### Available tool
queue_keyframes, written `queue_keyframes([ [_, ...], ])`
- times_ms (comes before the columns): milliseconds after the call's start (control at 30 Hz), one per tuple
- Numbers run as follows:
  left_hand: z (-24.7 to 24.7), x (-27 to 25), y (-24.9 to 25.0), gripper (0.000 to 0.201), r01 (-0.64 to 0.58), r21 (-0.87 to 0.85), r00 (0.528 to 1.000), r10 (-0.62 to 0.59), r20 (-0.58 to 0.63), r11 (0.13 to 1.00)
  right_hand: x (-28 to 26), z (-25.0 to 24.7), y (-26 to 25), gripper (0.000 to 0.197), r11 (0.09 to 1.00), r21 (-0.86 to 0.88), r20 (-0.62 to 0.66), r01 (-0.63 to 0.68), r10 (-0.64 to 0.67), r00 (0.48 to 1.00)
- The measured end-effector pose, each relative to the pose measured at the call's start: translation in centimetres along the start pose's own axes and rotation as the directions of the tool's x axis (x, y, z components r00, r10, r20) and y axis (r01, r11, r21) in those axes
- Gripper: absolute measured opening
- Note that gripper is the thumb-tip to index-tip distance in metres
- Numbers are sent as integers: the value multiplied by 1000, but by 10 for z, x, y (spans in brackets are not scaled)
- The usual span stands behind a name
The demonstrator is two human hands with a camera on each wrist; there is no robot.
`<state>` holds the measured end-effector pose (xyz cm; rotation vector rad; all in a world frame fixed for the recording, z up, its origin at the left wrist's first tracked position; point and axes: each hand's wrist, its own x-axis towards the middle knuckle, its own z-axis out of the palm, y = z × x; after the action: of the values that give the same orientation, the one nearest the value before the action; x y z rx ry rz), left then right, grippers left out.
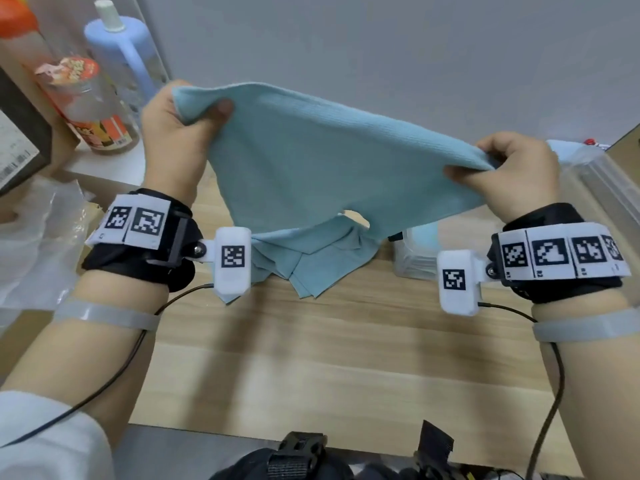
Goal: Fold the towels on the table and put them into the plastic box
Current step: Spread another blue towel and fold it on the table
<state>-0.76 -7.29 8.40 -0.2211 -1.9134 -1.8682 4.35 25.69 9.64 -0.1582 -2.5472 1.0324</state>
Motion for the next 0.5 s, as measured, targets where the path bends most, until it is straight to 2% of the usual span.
queue_keyframes([
  [67, -7, 1, 9, 17, -38, -83, 999, 36, -24, 996, -2, -6, -7, 26, 987, 162, 18, 2, -5, 1000],
  [133, -11, 2, 17, 8, -68, -152, 998, 66, -22, 986, -4, -12, -16, 30, 930, 368, 30, 19, -32, 999],
  [300, -16, -2, 22, 3, -87, -98, 995, 81, -66, 991, -10, -22, -36, 27, 698, 716, 108, -30, -69, 992],
  [400, -17, -8, 9, 3, -10, -27, 999, 9, -49, 1000, -11, -17, -33, 16, 654, 744, 197, -137, -18, 980],
  [467, -15, -15, -7, 7, 87, 8, 996, -87, -3, 996, -7, -8, -17, 22, 692, 688, 254, -219, 52, 966],
  [500, -12, -19, -17, 10, 141, 38, 990, -141, 13, 989, -6, -3, -6, 29, 739, 630, 263, -239, 87, 961],
])
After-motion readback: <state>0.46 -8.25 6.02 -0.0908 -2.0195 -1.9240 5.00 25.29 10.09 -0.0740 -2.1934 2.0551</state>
